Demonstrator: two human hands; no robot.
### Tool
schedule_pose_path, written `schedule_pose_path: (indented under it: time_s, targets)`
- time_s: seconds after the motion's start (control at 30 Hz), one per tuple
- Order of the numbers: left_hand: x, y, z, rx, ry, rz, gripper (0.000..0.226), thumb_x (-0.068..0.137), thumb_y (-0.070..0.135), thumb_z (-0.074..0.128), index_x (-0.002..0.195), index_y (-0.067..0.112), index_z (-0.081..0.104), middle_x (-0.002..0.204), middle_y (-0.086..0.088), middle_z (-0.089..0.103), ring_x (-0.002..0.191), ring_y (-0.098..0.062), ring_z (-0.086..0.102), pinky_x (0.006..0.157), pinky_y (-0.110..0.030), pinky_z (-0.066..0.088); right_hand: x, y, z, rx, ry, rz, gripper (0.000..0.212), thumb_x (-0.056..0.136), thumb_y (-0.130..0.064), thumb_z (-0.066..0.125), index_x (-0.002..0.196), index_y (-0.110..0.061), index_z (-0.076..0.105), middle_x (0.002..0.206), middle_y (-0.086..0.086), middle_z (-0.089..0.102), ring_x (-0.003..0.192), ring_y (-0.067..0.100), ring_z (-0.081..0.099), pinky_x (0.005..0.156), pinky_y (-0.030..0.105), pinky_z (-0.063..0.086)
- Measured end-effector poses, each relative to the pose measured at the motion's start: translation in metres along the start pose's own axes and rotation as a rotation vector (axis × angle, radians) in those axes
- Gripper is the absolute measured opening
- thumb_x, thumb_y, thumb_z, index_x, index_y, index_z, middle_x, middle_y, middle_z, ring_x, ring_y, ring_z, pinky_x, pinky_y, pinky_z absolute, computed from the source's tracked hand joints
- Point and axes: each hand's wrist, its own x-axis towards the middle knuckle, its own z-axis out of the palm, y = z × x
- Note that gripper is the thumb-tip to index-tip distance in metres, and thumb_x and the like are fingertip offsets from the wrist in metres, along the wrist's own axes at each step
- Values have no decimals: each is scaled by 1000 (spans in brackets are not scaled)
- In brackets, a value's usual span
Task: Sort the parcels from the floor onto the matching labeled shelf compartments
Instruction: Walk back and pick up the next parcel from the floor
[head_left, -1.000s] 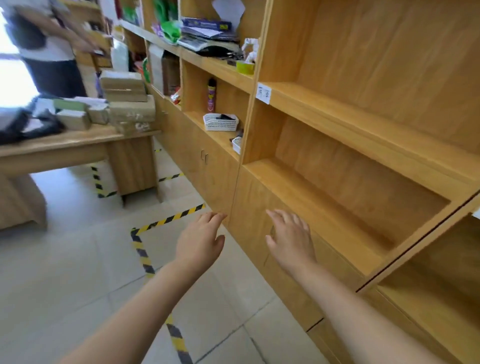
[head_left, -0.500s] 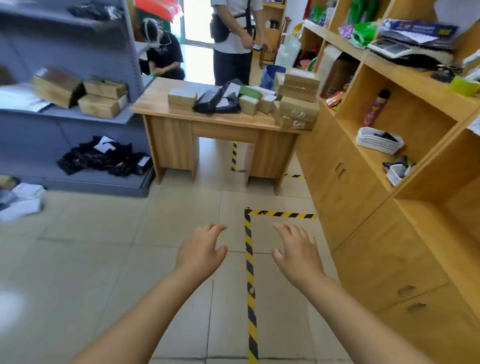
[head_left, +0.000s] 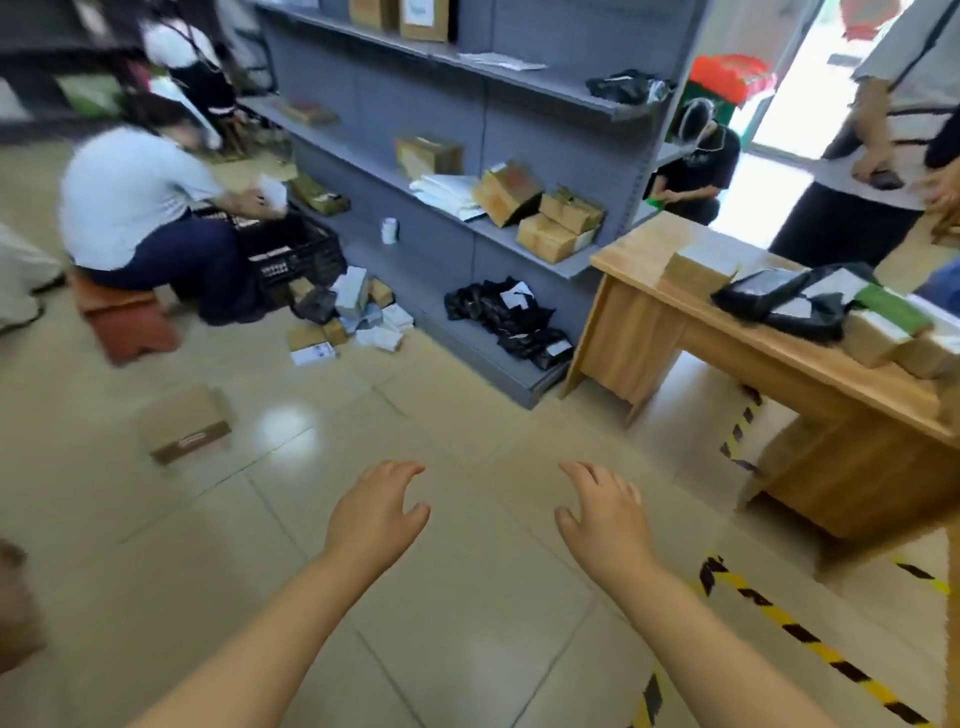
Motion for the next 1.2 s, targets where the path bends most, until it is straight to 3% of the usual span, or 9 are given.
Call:
schedule_pose_path:
  time_s: [0.43,0.93,1.2]
  targets:
    - [-1,-111,-51,-84,197,-535,47,81,29,60,127,25,52,126,0,55,117,-19,51,88,-27,40,130,-114,54,2,-170,-418,51,84,-22,54,134,-19,44,136,2,49,122,25,47,101,35,30]
    - [66,-334,-178,-120,346,-675,46,79,32,62,124,23,55,116,-2,60,107,-19,57,80,-30,43,249,-362,124,28,-219,-519,46,85,-23,53,131,-21,47,135,0,48,125,21,42,105,32,26]
    - [115,-417,-224,-107,384,-701,47,81,31,61,127,22,52,117,-2,59,104,-17,58,81,-30,48,319,-460,161,42,-284,-574,46,85,-23,53,131,-23,48,136,-3,46,127,17,40,105,30,24]
